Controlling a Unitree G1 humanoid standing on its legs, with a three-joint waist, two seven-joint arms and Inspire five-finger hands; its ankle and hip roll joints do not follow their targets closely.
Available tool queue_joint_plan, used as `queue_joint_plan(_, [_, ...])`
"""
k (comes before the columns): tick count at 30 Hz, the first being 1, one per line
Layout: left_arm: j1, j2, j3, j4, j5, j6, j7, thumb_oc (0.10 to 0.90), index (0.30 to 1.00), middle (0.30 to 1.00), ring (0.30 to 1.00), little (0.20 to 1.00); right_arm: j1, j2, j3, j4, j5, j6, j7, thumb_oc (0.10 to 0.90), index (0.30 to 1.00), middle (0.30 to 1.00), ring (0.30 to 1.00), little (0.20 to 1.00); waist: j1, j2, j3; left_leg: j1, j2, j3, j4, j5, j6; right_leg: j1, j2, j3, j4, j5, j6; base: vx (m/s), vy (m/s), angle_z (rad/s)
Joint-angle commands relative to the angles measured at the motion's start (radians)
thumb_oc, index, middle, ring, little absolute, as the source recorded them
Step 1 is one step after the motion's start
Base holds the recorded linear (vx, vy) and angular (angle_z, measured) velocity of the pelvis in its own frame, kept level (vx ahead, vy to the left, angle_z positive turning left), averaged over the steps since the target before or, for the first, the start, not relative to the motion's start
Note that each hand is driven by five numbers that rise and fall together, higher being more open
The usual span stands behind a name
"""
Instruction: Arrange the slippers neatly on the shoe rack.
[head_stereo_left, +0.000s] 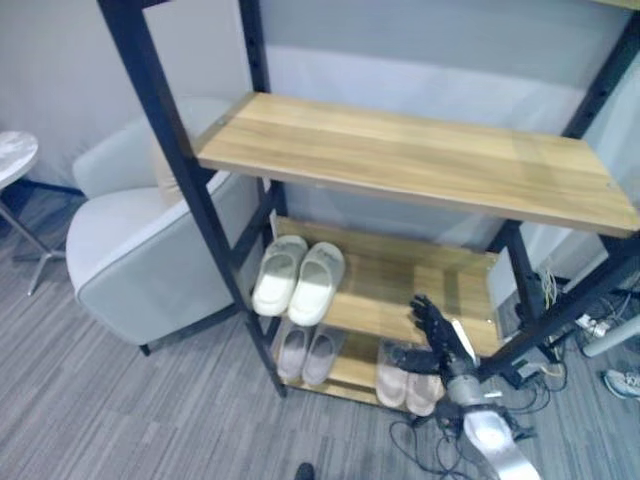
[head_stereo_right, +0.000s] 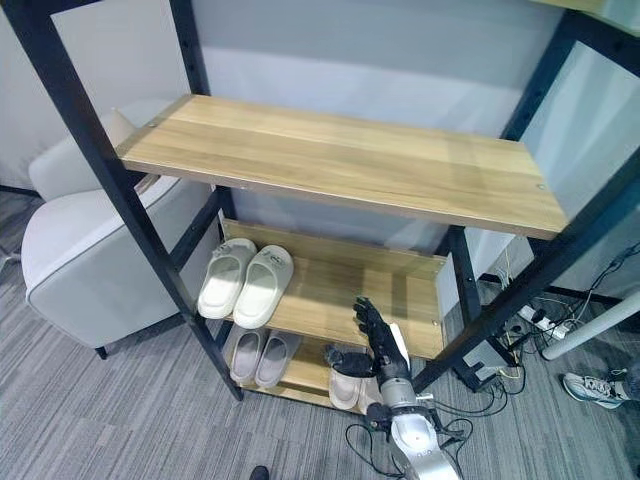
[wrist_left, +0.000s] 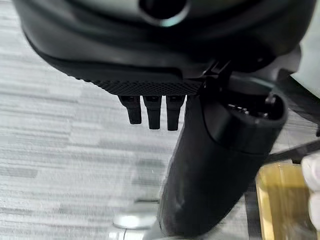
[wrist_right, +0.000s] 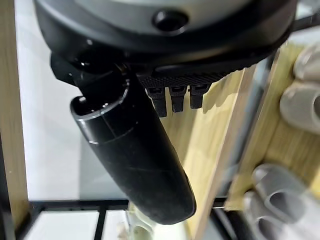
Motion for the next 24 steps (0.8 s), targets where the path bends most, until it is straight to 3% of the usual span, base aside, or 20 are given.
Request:
queue_joint_plan(1, [-0.033, -0.026, -0.008, 0.021, 0.029, -0.043, -0.037, 0.800, 0.900, 0.900, 0.900, 0.900, -0.051, -0.060, -0.079, -0.202, -0.123, -0.105, 0.002, 0.800, 0.900, 0.900, 0.900, 0.900, -0.003, 0.041, -0.012, 0.095, -0.025, 0.063, -0.002, -0.147, 0.032, -0.044, -0.030, 0.043, 0.112, 0.023, 0.085, -0.03, -0.042, -0.06])
queue_joint_plan(8, [-0.035, -0.020, -0.102, -0.018, 0.159, -0.074, -0.085, 0.800, 0.900, 0.900, 0.900, 0.900, 0.123, -0.110, -0.093, -0.191, -0.184, -0.097, 0.074, 0.800, 0.900, 0.900, 0.900, 0.900, -0.044, 0.042, -0.008, 0.129, -0.026, 0.092, -0.002, -0.164, 0.038, -0.044, -0.025, 0.083, 0.103, 0.007, 0.088, -0.03, -0.032, -0.14])
queue_joint_plan(11, [-0.041, 0.020, -0.082, -0.017, 0.181, -0.076, -0.098, 0.800, 0.900, 0.900, 0.900, 0.900, 0.222, -0.118, -0.114, -0.186, -0.166, -0.090, 0.122, 0.800, 0.900, 0.900, 0.900, 0.900, -0.056, 0.035, -0.008, 0.141, -0.025, 0.099, -0.002, -0.169, 0.036, -0.034, -0.024, 0.089, 0.095, -0.011, 0.090, -0.01, -0.058, -0.24])
queue_joint_plan(17, [-0.014, 0.038, -0.085, -0.053, 0.193, -0.090, -0.075, 0.800, 0.900, 0.900, 0.900, 0.900, 0.326, -0.117, -0.161, -0.079, -0.218, -0.080, 0.099, 0.800, 0.900, 0.900, 0.900, 0.900, -0.078, 0.039, -0.013, 0.156, -0.020, 0.108, -0.002, -0.176, 0.032, -0.027, -0.021, 0.101, 0.094, -0.019, 0.090, 0.00, -0.035, -0.10])
queue_joint_plan(18, [-0.003, 0.033, -0.099, -0.049, 0.200, -0.087, -0.069, 0.800, 0.900, 0.900, 0.900, 0.900, 0.326, -0.089, -0.182, 0.074, -0.208, -0.065, 0.062, 0.800, 0.900, 0.900, 0.900, 0.900, -0.088, 0.043, -0.015, 0.156, -0.016, 0.114, -0.002, -0.173, 0.029, -0.028, -0.016, 0.104, 0.086, -0.018, 0.088, 0.00, -0.045, -0.15])
queue_joint_plan(22, [0.010, 0.030, -0.103, -0.040, 0.197, -0.082, -0.065, 0.800, 0.900, 0.900, 0.900, 0.900, 0.290, -0.046, -0.199, 0.282, -0.186, -0.039, 0.015, 0.800, 0.900, 0.900, 0.900, 0.900, -0.088, 0.045, -0.015, 0.152, -0.012, 0.119, -0.002, -0.170, 0.028, -0.028, -0.011, 0.107, 0.068, -0.014, 0.086, -0.02, -0.044, -0.10])
queue_joint_plan(23, [0.020, 0.027, -0.106, -0.025, 0.196, -0.076, -0.060, 0.800, 0.900, 0.900, 0.900, 0.900, 0.231, -0.001, -0.221, 0.491, -0.147, -0.016, -0.030, 0.800, 0.900, 0.900, 0.900, 0.900, -0.082, 0.050, -0.018, 0.145, -0.008, 0.124, -0.002, -0.166, 0.026, -0.026, -0.007, 0.107, 0.045, -0.007, 0.084, -0.03, -0.045, -0.03])
queue_joint_plan(24, [0.024, 0.027, -0.108, -0.019, 0.196, -0.074, -0.059, 0.800, 0.900, 0.900, 0.900, 0.900, 0.214, 0.012, -0.238, 0.558, -0.122, -0.010, -0.042, 0.800, 0.900, 0.900, 0.900, 0.900, -0.079, 0.051, -0.020, 0.142, -0.007, 0.126, -0.002, -0.165, 0.026, -0.025, -0.005, 0.107, 0.035, -0.003, 0.083, -0.03, -0.061, -0.03])
